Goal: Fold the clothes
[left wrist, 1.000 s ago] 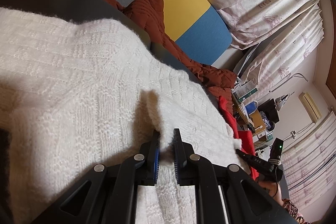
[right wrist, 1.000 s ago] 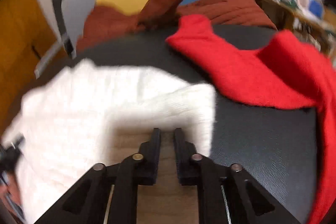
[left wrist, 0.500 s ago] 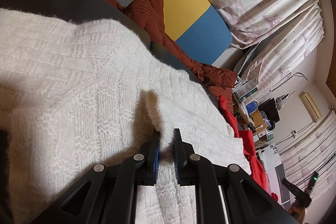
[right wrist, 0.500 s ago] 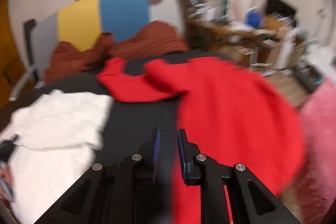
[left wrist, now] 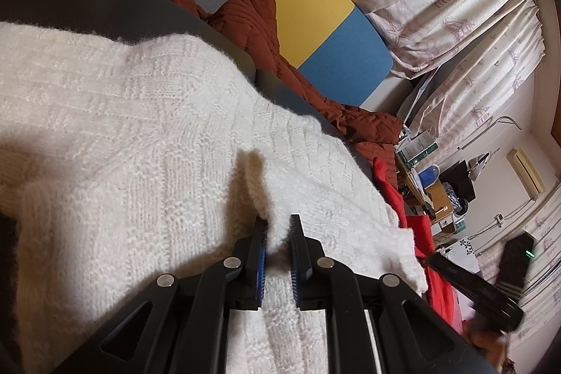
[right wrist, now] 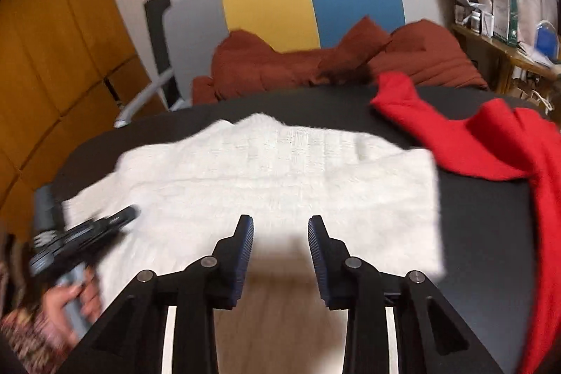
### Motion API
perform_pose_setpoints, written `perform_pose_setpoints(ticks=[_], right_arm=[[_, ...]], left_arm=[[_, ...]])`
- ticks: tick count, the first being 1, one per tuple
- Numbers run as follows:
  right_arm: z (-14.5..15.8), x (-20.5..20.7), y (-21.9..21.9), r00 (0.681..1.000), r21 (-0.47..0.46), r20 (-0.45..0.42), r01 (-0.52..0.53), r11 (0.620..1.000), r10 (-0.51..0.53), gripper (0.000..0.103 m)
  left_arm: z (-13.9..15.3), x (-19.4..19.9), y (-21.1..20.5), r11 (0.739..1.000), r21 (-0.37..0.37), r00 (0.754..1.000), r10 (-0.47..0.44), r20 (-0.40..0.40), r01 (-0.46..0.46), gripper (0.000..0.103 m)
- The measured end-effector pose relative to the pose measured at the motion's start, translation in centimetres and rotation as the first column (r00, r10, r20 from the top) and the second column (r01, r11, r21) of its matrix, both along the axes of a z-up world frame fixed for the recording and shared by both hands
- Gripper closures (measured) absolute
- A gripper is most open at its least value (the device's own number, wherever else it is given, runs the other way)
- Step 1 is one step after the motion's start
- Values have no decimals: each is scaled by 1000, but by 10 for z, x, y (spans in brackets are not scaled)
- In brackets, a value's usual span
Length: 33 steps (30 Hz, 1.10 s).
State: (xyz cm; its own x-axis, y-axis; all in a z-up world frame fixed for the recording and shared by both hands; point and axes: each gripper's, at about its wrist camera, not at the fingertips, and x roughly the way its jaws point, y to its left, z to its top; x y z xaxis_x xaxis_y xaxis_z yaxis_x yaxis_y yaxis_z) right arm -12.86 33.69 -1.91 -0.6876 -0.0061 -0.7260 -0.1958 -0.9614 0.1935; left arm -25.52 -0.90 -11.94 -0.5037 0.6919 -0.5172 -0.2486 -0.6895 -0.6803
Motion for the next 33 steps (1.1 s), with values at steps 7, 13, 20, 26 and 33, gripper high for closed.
perform_pose_setpoints(ticks=[7, 13, 20, 26, 33], right_arm=[[-54, -17, 22, 986, 4, 29, 163, 987, -163, 73], [-58, -18, 14, 989, 80, 14, 148, 986, -150, 69], [-62, -20, 16, 989, 64, 2, 145, 987, -145, 68], [-62, -17, 17, 990, 53, -5, 142, 988, -142, 67], [-62, -17, 17, 991, 40, -11, 134, 990, -134, 64]], left_arm=[[0, -1, 0, 1000, -6, 1000, 12, 1, -12, 92], [11, 4, 3, 993, -110, 999, 37, 10, -36, 87], [26, 17, -75, 980, -89, 982, 183, 53, -178, 79], [40, 28, -181, 878, -150, 884, 466, 48, -455, 70], [36, 35, -281, 697, -207, 681, 716, 151, -687, 64]])
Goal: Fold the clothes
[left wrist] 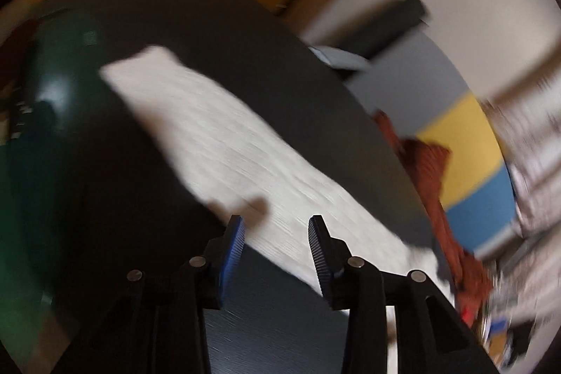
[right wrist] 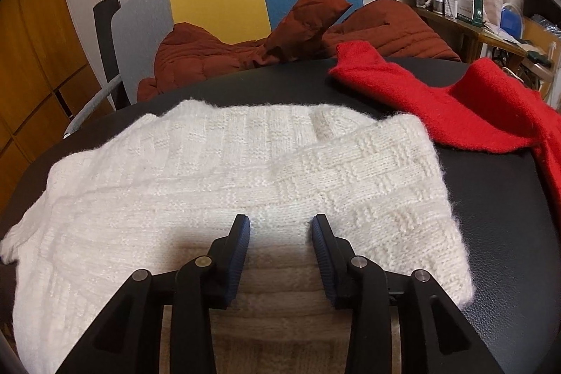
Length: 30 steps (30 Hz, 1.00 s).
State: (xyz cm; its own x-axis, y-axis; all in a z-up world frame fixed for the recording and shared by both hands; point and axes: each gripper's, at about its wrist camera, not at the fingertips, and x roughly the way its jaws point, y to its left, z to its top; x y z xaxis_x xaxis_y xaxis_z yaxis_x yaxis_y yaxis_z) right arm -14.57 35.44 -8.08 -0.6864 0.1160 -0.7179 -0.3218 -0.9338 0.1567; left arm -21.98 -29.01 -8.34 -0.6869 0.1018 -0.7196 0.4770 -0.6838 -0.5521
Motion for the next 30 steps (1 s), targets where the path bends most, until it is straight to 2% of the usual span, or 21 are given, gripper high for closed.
perform_pose_setpoints(ticks=[2, 5, 13, 15, 16, 20, 23, 25, 27, 30], right_arm=[[0, 0, 0, 1000, -2, -1, -1, 1000, 1, 64], [0, 1, 1, 1000, -6, -3, -3, 1000, 3, 64], [0, 1, 0, 1000, -15, -9, -10, 1000, 10, 60], [0, 0, -1, 1000, -12, -8, -15, 1000, 15, 58], [0, 0, -1, 1000, -11, -8, -17, 1000, 17, 57], [0, -1, -2, 1000, -14, -10, -27, 1000, 27, 53], [-1, -1, -3, 1000, -15, -11, -26, 1000, 26, 53], [-1, -1, -2, 1000, -17, -12, -26, 1000, 26, 53], [-1, -1, -2, 1000, -18, -12, -27, 999, 27, 53], [0, -1, -2, 1000, -21, -12, -28, 999, 28, 53]], left_arm=[[-4, -2, -14, 999, 0, 998, 50, 37, -50, 64], [-14, -12, -20, 998, 1, 994, 60, 87, -60, 64], [-23, -31, -6, 995, -98, 997, 33, 70, -27, 64], [-26, -31, -6, 993, -115, 997, 25, 71, -16, 72], [-28, -32, -7, 993, -122, 997, 20, 74, -11, 93], [-18, -31, -1, 987, -158, 999, 17, 42, -10, 96], [6, -26, 18, 977, -212, 999, -12, -44, 3, 96], [29, -21, 40, 968, -247, 990, -75, -122, 43, 96], [50, -15, 70, 952, -290, 968, -161, -190, 101, 96], [70, -4, 129, 905, -352, 912, -333, -240, 238, 96]])
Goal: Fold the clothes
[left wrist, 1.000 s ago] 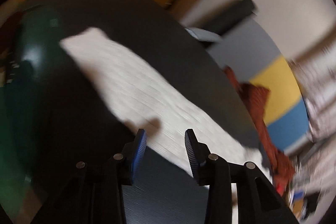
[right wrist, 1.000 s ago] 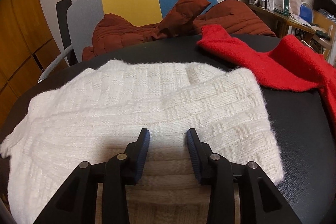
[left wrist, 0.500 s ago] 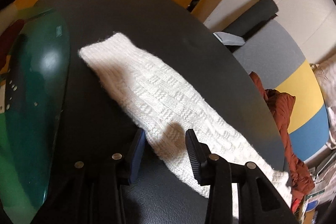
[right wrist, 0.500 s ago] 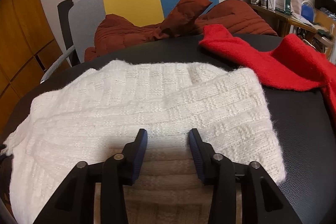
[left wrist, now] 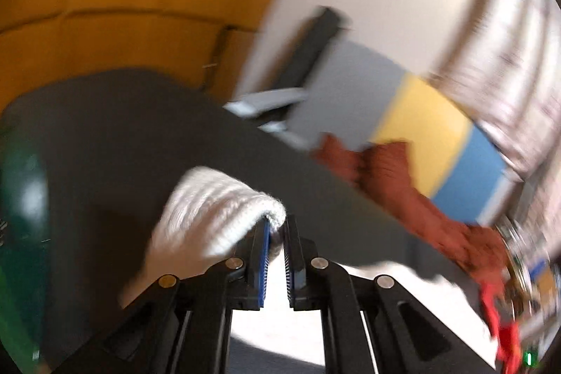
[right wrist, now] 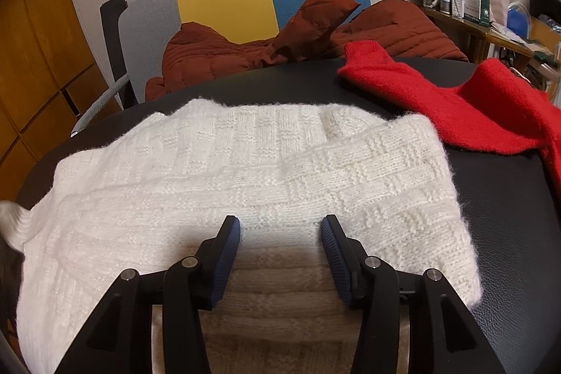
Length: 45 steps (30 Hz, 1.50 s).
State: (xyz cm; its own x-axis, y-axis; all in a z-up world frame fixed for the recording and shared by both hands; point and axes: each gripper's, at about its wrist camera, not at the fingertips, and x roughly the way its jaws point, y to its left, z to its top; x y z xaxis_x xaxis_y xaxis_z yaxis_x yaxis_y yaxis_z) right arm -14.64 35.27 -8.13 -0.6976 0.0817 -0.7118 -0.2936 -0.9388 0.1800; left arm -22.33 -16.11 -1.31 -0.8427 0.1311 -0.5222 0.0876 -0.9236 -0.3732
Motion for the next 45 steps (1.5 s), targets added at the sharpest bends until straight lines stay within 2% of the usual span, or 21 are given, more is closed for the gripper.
perform_pose_setpoints(ticks=[2, 5, 7, 10, 12, 14, 15, 18, 20, 21, 22, 23, 25, 27, 30, 33, 35, 36, 37, 41, 45], right_arm=[[0, 0, 0, 1000, -2, -1, 0, 1000, 0, 53], [1, 1, 0, 1000, -9, -4, 0, 1000, 0, 52], [1, 1, 1, 1000, -14, -6, -3, 1000, 3, 51], [1, 1, 1, 1000, -14, -5, -8, 1000, 8, 49], [2, 1, 0, 1000, -14, -5, -8, 1000, 8, 49], [2, 1, -1, 1000, -13, -4, -9, 1000, 9, 48], [2, 1, -1, 1000, -11, -3, -10, 1000, 10, 47], [3, -2, -10, 999, 35, 24, -29, 999, 28, 40], [8, -7, -24, 997, 116, 65, -50, 992, 42, 38], [13, -9, -33, 995, 168, 86, -63, 984, 49, 38], [20, -9, -43, 994, 183, 71, -91, 979, 80, 38], [31, -8, -55, 989, 159, 27, -145, 977, 142, 38], [51, -8, -92, 957, 160, -25, -280, 947, 288, 38], [66, -10, -143, 891, 249, -18, -435, 865, 453, 38], [72, -15, -214, 760, 351, 58, -623, 699, 648, 39], [63, -25, -267, 665, 435, 164, -712, 551, 729, 40], [51, -36, -289, 627, 443, 243, -751, 491, 740, 42], [46, -43, -296, 622, 438, 273, -760, 481, 734, 48], [43, -50, -299, 623, 428, 296, -764, 483, 724, 49], [33, -75, -300, 617, 332, 352, -786, 522, 704, 49], [27, -82, -301, 608, 293, 373, -794, 532, 701, 49]], left_arm=[[1, 7, 45, 992, -60, 994, -111, -10, 111, 96], [-4, 15, 111, 953, -157, 965, -263, 9, 261, 96], [-17, 17, 146, 917, -211, 941, -332, 59, 337, 96], [-46, 22, 188, 863, -238, 894, -421, 150, 446, 95], [-65, 27, 210, 813, -274, 858, -473, 200, 513, 88], [-76, 44, 221, 773, -305, 831, -512, 218, 556, 85], [-79, 51, 218, 765, -299, 821, -529, 215, 571, 85], [-70, 45, 188, 822, -144, 834, -535, 131, 550, 81], [-70, 44, 150, 888, -23, 887, -457, 69, 460, 75], [-75, 44, 130, 913, 44, 912, -407, 57, 405, 74], [-84, 43, 111, 928, 127, 930, -361, 65, 351, 74], [-97, 40, 94, 930, 219, 943, -320, 88, 295, 74], [-117, 35, 66, 890, 396, 959, -275, 71, 226, 80], [-118, 36, 65, 890, 399, 963, -264, 61, 219, 79], [-117, 37, 70, 901, 371, 962, -266, 65, 224, 76], [-119, 37, 70, 898, 377, 962, -268, 61, 226, 76], [-123, 32, 71, 907, 369, 966, -246, 80, 200, 84], [-123, 32, 69, 907, 372, 967, -243, 80, 197, 84], [-123, 35, 68, 906, 373, 967, -244, 77, 199, 83], [-116, 42, 67, 912, 359, 967, -242, 80, 199, 82], [-114, 42, 66, 912, 359, 967, -242, 80, 198, 82]])
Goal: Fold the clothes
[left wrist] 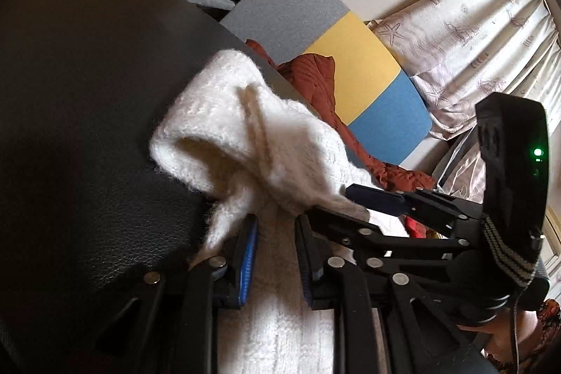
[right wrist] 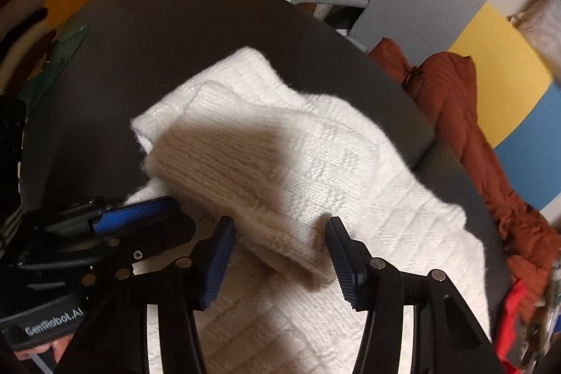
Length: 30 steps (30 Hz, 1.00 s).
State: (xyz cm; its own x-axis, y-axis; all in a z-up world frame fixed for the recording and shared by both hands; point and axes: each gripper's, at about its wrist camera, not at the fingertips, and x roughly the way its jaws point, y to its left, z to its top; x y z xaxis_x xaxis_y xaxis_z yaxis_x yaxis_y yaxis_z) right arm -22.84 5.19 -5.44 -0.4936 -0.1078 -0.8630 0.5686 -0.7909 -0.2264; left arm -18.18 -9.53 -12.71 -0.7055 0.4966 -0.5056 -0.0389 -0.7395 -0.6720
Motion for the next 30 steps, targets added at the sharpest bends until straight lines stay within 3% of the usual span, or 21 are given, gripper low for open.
perform_pose_setpoints(ticks=[1, 2, 3, 4, 7, 9, 12, 14, 18, 22, 24, 25, 27, 28, 29, 30], right_arm=[[-1, -1, 0, 1000, -6, 0, 7, 1000, -7, 49], [-2, -1, 1, 1000, -14, -2, 14, 1000, -14, 56], [0, -1, 4, 999, -44, -7, 35, 998, -35, 80], [3, -1, 9, 998, -80, -12, 59, 995, -60, 92], [25, 1, 36, 981, -269, -27, 178, 947, -192, 96], [36, 11, 69, 953, -426, 11, 279, 861, -304, 96], [29, 33, 124, 878, -605, 150, 445, 661, -454, 96], [7, 46, 155, 819, -654, 271, 543, 527, -506, 96], [-33, 59, 186, 742, -667, 420, 643, 376, -523, 96], [-39, 70, 196, 740, -735, 456, 626, 259, -494, 84], [-39, 69, 199, 748, -764, 462, 609, 214, -477, 55], [-39, 68, 200, 751, -777, 464, 600, 191, -469, 54], [-40, 61, 202, 725, -769, 481, 619, 160, -493, 60], [-41, 58, 203, 709, -763, 490, 630, 144, -508, 68], [-42, 54, 203, 693, -748, 500, 648, 144, -520, 90], [-37, 52, 204, 691, -750, 499, 647, 140, -524, 94]], left_arm=[[1, 1, 0, 1000, 0, 1000, 0, 0, 0, 82], [2, 2, -1, 1000, 0, 1000, 0, 0, 0, 82], [3, 1, -1, 1000, 1, 1000, 0, 1, 0, 82], [4, 0, 0, 1000, 3, 1000, -1, 1, 1, 82], [3, 0, 0, 1000, 5, 1000, -1, 2, 1, 82], [3, 0, 0, 1000, 5, 1000, -1, 4, 1, 82], [7, -1, 6, 999, -40, 1000, -1, 19, 1, 80], [14, -5, 14, 995, -96, 999, -10, 33, 13, 74], [29, -18, 28, 982, -179, 998, -59, 33, 64, 74], [21, -25, 25, 983, -161, 996, -78, 41, 84, 74], [16, -26, 21, 987, -138, 996, -81, 43, 87, 74], [13, -25, 18, 990, -112, 996, -76, 40, 81, 74], [9, -23, 10, 996, -60, 997, -66, 33, 68, 74], [8, -22, 9, 997, -48, 997, -66, 32, 68, 74], [10, -23, 9, 996, -52, 997, -72, 24, 73, 74], [13, -24, 10, 995, -60, 997, -79, 11, 79, 74]])
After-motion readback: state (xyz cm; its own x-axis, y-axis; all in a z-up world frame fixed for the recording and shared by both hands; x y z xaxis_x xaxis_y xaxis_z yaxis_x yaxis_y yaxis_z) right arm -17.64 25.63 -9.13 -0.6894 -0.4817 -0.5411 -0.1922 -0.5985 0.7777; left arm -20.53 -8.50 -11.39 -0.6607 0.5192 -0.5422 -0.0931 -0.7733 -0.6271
